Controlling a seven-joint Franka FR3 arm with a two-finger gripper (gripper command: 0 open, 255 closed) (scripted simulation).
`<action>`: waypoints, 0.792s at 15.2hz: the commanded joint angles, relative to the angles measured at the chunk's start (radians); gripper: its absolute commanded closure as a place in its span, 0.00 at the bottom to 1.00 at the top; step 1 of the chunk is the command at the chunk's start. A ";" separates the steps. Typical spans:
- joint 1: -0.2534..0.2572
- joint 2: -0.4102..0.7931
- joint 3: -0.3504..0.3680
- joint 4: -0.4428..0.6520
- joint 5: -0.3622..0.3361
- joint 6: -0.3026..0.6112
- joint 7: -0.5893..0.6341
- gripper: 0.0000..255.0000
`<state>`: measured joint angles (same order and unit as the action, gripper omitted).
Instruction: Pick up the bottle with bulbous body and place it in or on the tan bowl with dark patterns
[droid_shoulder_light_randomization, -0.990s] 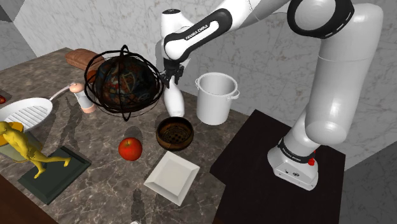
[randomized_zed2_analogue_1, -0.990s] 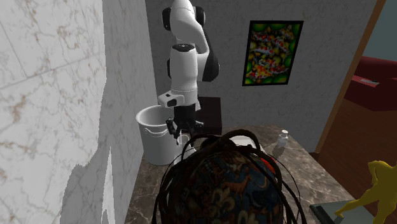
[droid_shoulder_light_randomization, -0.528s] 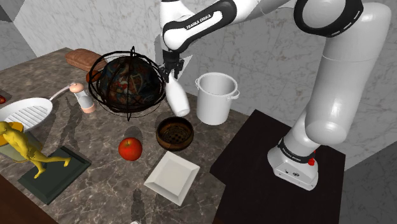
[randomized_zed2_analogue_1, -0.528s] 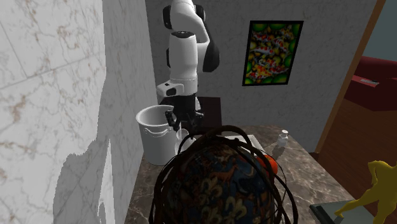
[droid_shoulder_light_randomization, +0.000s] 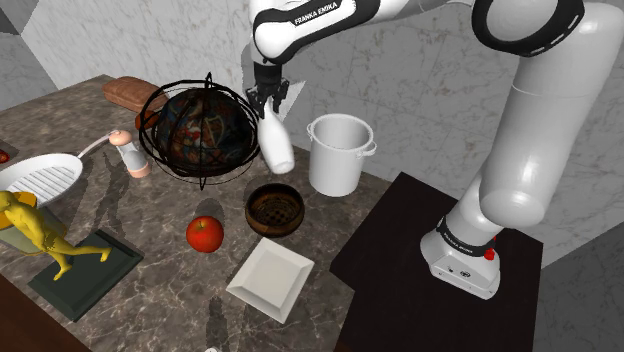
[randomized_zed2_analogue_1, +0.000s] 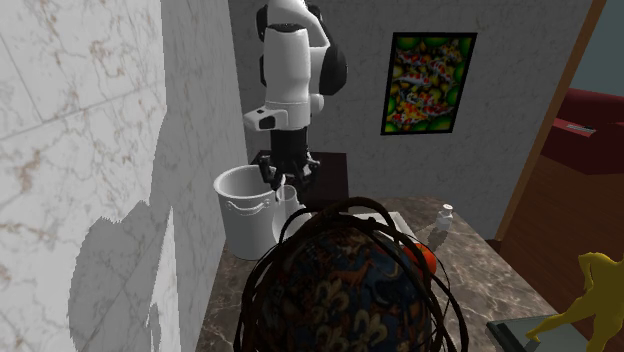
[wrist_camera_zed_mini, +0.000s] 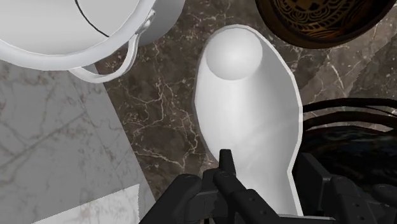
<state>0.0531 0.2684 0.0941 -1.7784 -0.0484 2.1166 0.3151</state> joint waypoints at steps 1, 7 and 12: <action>0.000 -0.011 0.001 0.016 0.002 -0.026 -0.001 1.00; 0.000 -0.032 0.002 0.070 0.005 -0.100 -0.004 1.00; 0.000 -0.043 0.002 0.122 0.007 -0.164 -0.007 1.00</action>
<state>0.0536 0.2294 0.0966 -1.6659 -0.0416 1.9656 0.3099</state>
